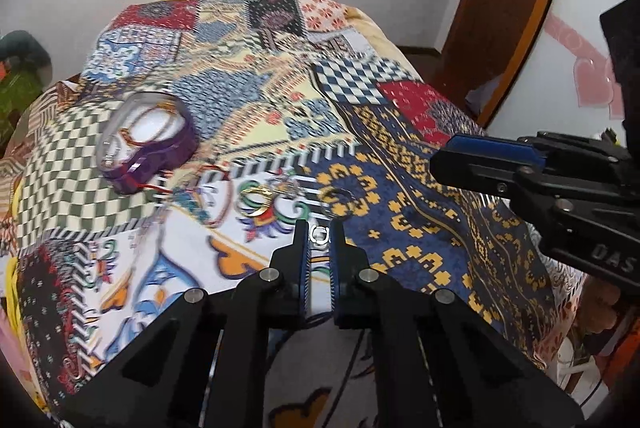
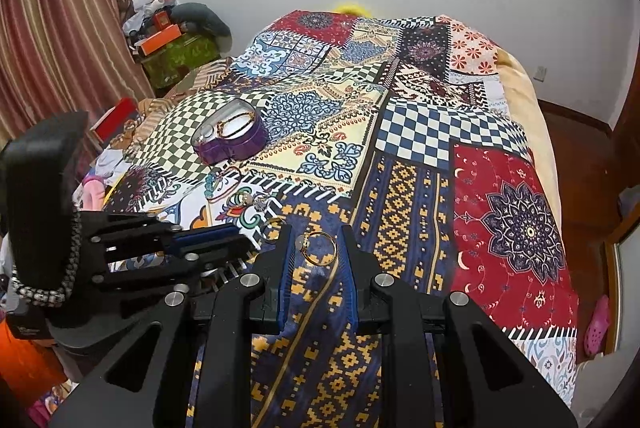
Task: Organize jewelry
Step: 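Carry the gold ring and the silver piece in both tools over the heart tin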
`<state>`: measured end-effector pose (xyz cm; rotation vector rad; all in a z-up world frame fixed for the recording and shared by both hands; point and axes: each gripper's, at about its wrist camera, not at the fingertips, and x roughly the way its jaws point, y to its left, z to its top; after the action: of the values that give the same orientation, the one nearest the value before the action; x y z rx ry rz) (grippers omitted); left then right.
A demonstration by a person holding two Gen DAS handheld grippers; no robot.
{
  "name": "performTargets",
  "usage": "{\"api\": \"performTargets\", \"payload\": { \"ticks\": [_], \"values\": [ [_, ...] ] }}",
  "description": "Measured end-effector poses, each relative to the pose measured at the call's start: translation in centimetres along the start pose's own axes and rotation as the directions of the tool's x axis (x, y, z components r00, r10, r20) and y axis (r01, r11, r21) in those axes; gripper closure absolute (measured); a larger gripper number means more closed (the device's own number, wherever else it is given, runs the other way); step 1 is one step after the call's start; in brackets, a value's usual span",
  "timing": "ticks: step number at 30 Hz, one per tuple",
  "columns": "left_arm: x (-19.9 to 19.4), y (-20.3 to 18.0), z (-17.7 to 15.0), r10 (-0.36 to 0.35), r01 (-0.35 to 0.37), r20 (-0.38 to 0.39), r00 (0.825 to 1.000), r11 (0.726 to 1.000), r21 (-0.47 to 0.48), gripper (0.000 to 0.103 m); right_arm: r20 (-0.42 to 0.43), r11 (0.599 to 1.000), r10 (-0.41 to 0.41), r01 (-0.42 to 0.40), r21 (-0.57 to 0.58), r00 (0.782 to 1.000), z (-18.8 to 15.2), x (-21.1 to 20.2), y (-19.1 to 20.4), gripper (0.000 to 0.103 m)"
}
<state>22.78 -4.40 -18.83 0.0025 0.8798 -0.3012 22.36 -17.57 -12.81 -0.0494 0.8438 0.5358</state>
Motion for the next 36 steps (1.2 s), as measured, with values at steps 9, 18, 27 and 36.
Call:
{"api": "performTargets", "payload": {
  "ticks": [9, 18, 27, 36],
  "values": [
    [-4.3, 3.7, 1.3, 0.05, -0.043, 0.104, 0.993, 0.997, -0.067, 0.095, 0.037, 0.999, 0.014, -0.012, -0.04, 0.999, 2.3, 0.3, 2.5, 0.084],
    [-6.9, 7.8, 2.4, 0.108, -0.088, 0.173, 0.979, 0.989, -0.121, 0.095, 0.072, 0.996, 0.041, -0.035, -0.082, 0.997, 5.1, 1.5, 5.2, 0.084],
    [-7.3, 11.1, 3.6, 0.143, -0.112, 0.209, 0.967, 0.982, -0.153, 0.095, 0.099, 0.993, 0.064, -0.053, -0.11, 0.993, 7.9, 3.3, 7.0, 0.084],
    [-5.1, 13.9, 4.9, 0.151, -0.117, 0.197, 0.969, 0.977, -0.175, 0.096, 0.095, 0.989, 0.055, -0.041, -0.142, 0.994, 10.4, 5.9, 8.1, 0.084]
  ]
}}
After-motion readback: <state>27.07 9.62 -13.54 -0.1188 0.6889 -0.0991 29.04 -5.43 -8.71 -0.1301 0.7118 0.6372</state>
